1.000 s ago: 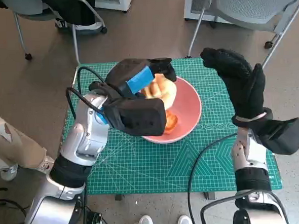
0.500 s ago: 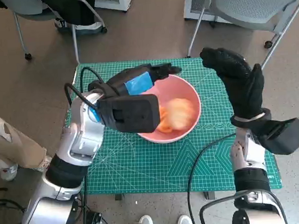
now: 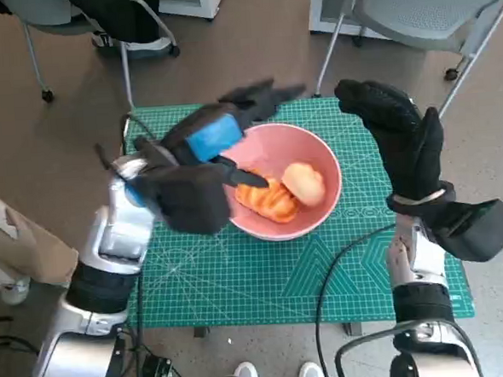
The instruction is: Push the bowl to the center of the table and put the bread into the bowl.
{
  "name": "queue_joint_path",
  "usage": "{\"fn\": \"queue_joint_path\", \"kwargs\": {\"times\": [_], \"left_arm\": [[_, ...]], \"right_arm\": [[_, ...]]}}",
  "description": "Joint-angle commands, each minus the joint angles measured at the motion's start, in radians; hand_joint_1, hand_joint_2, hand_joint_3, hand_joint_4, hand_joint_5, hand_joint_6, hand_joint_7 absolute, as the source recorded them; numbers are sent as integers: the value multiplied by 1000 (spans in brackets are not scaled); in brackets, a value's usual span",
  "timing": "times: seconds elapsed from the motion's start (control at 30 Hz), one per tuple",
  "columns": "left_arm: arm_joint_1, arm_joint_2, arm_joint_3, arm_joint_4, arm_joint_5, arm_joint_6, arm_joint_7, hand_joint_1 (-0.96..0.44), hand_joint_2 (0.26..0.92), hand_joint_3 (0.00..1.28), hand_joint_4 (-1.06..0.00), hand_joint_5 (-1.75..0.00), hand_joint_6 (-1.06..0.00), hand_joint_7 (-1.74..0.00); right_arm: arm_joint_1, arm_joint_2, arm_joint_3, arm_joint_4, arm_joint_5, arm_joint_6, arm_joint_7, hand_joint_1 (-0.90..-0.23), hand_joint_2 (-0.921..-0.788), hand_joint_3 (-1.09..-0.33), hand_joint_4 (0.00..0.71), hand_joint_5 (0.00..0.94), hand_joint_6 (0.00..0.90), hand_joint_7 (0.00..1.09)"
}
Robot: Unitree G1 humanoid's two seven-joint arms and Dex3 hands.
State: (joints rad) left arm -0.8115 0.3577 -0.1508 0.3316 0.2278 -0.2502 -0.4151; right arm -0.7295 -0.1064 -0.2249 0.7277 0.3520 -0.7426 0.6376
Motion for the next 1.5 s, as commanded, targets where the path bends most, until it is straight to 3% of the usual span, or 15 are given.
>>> {"fn": "queue_joint_path", "kwargs": {"times": [0.03, 0.27, 0.57, 1.0, 1.5], "left_arm": [[46, -138, 179, 159, -297, -288, 35, -458, 860, 27, -122, -19, -266, -98], [85, -235, 292, 216, -605, -304, -153, -571, 916, 101, -113, -4, -252, -68], [119, -266, 327, 250, -662, -403, -225, -636, 921, 235, -24, 0, -165, -12], [158, -313, 338, 214, -691, -419, -250, -634, 921, 295, 1, 1, -117, 0], [164, -323, 336, 221, -645, -440, -212, -629, 921, 300, 1, 1, -113, 0]], "right_arm": [[40, 10, 12, -51, 14, 35, -4, -669, -921, -734, 206, 1, 27, 535], [60, 17, 29, -170, 35, 75, -6, -666, -921, -728, 206, 1, 24, 540], [52, 23, 48, -238, 48, 100, 4, -666, -921, -708, 212, 3, 31, 551], [12, 7, 57, -186, 36, 65, 31, -669, -921, -695, 217, 5, 39, 553], [17, -9, 64, -195, 32, 77, 26, -669, -921, -695, 223, 6, 53, 552]]}}
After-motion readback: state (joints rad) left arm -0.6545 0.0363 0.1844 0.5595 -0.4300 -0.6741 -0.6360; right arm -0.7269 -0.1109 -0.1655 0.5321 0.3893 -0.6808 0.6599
